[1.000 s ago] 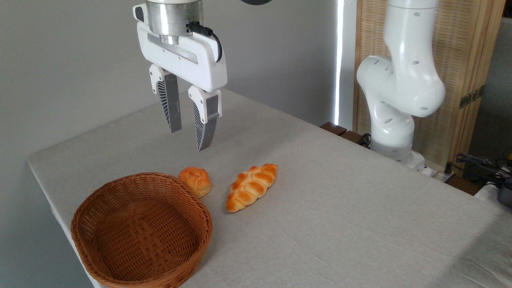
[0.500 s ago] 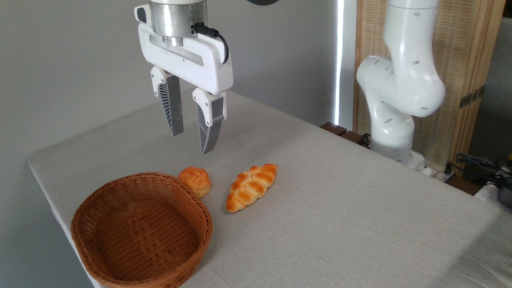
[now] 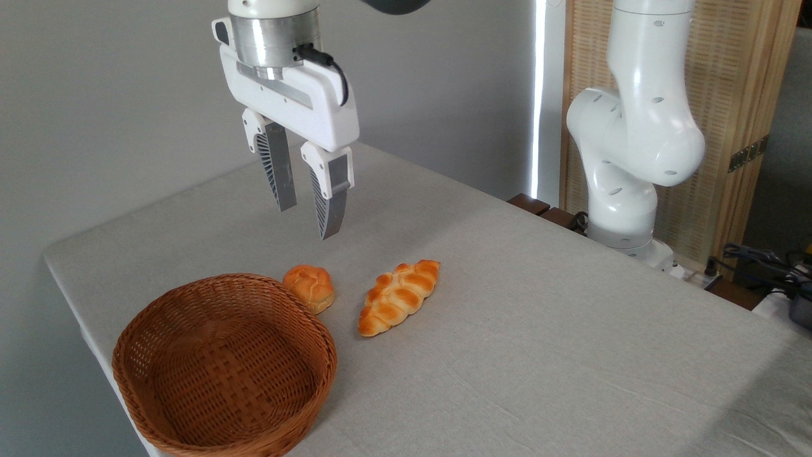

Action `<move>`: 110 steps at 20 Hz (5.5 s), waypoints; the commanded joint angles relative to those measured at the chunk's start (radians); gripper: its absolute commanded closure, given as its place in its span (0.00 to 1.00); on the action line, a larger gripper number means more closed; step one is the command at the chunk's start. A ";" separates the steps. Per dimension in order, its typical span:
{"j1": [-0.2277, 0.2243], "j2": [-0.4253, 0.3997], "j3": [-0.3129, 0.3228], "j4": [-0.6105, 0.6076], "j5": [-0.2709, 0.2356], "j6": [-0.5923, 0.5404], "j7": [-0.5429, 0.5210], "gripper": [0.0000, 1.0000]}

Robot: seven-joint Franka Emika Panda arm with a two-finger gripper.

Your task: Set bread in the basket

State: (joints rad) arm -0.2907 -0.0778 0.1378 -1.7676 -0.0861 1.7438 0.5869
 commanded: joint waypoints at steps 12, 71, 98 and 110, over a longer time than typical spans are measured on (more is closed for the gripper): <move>-0.091 -0.002 -0.035 -0.297 -0.021 0.314 0.007 0.00; -0.156 -0.019 -0.060 -0.316 0.013 0.269 0.001 0.57; -0.136 0.069 0.016 -0.211 -0.014 0.671 -0.039 0.00; -0.133 0.036 0.040 -0.049 -0.009 0.265 -0.049 0.00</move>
State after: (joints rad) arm -0.4208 -0.0307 0.1523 -1.9338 -0.0875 2.2288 0.5444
